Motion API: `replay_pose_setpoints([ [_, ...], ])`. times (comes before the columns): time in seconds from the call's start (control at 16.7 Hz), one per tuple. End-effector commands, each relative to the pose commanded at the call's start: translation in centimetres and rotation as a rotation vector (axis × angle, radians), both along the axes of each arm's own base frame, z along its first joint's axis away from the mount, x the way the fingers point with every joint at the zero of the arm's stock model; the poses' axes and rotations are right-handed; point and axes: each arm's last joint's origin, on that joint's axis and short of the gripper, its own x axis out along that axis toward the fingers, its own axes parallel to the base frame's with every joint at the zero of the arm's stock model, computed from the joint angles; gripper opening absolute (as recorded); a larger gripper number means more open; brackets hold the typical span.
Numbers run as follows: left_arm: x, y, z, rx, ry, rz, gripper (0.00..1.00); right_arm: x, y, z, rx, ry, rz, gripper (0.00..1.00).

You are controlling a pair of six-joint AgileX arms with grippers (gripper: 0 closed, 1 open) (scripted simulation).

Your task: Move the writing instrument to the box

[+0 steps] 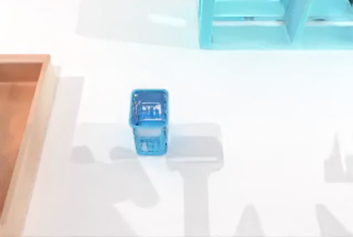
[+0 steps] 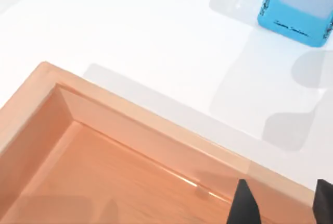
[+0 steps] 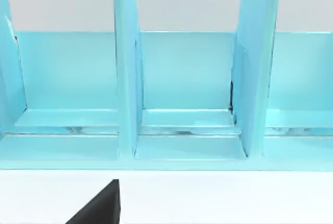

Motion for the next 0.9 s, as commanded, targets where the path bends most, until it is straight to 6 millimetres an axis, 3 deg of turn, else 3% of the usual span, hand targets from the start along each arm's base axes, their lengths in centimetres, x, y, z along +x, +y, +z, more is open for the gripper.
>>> replay_pose_setpoints([
  [0.66,0.00,0.00,0.00,0.000,0.000,0.000,0.98,0.00,0.00,0.00,0.000,0.000,0.000,1.00],
  [0.9,0.00,0.00,0.00,0.000,0.000,0.000,1.00,0.00,0.00,0.00,0.000,0.000,0.000,1.00],
])
